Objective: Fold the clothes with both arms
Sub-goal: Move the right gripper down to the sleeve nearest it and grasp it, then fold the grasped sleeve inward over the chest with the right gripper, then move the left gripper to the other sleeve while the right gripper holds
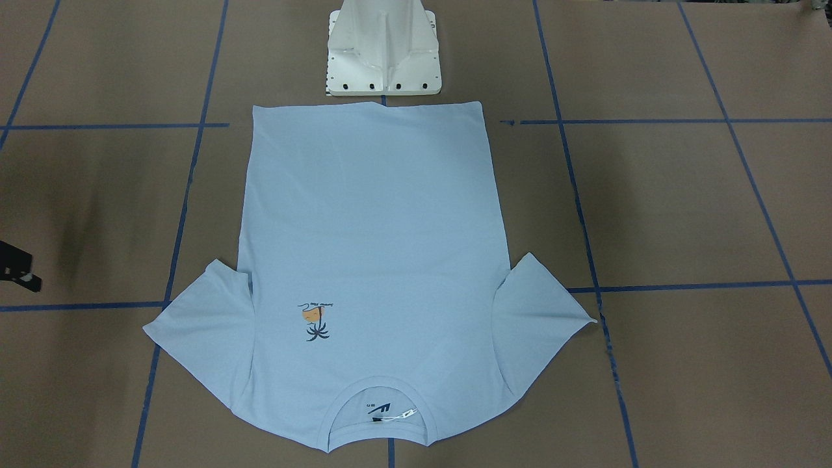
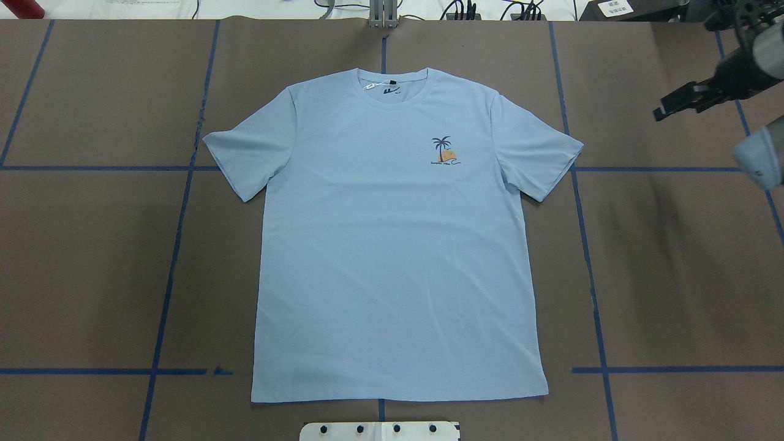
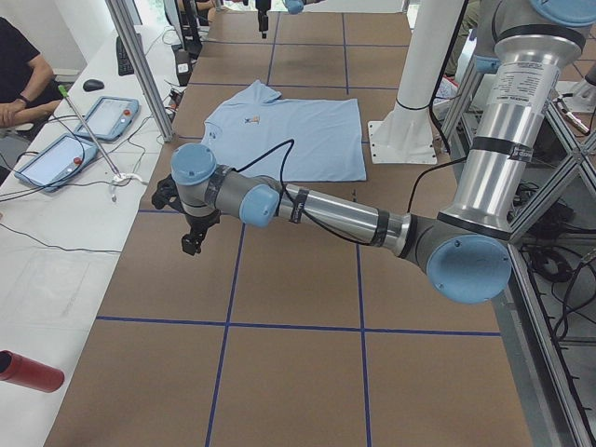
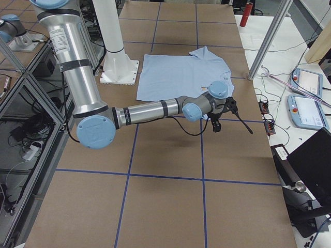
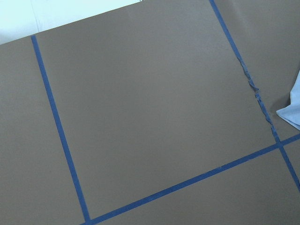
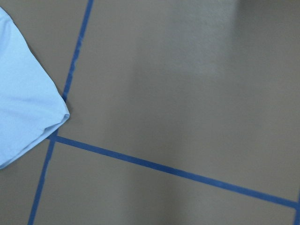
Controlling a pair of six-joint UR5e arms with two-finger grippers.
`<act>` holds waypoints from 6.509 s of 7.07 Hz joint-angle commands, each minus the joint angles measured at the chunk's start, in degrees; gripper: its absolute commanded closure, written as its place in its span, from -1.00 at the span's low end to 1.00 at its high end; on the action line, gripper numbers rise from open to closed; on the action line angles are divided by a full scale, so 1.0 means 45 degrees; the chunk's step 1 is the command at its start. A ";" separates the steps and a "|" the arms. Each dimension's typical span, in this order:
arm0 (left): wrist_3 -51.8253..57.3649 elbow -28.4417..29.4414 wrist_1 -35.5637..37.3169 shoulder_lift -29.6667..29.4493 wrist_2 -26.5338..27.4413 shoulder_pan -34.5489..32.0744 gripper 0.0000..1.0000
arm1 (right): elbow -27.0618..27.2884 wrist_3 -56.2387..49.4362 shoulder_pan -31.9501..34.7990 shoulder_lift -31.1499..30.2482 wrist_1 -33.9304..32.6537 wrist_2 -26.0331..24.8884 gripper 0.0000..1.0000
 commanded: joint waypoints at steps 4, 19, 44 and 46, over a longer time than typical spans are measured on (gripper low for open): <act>-0.1746 0.0199 -0.1190 -0.0074 -0.0060 0.0341 -1.00 | -0.2840 0.2595 -0.2238 0.2236 0.1577 -0.1831 -1.00; -0.1824 0.0160 -0.1190 -0.0093 -0.0177 0.0341 -1.00 | -0.1870 0.2595 -0.2786 0.2528 -0.0395 -0.1753 1.00; -1.3621 0.4086 -0.8612 -0.2906 0.8827 0.8482 -0.88 | 0.1573 0.6091 -0.3998 0.4892 -0.7447 -0.2495 -1.00; -1.3602 0.4280 -0.8631 -0.2925 0.8827 0.8563 -0.77 | 0.1553 0.6111 -0.3998 0.4911 -0.7447 -0.2495 -1.00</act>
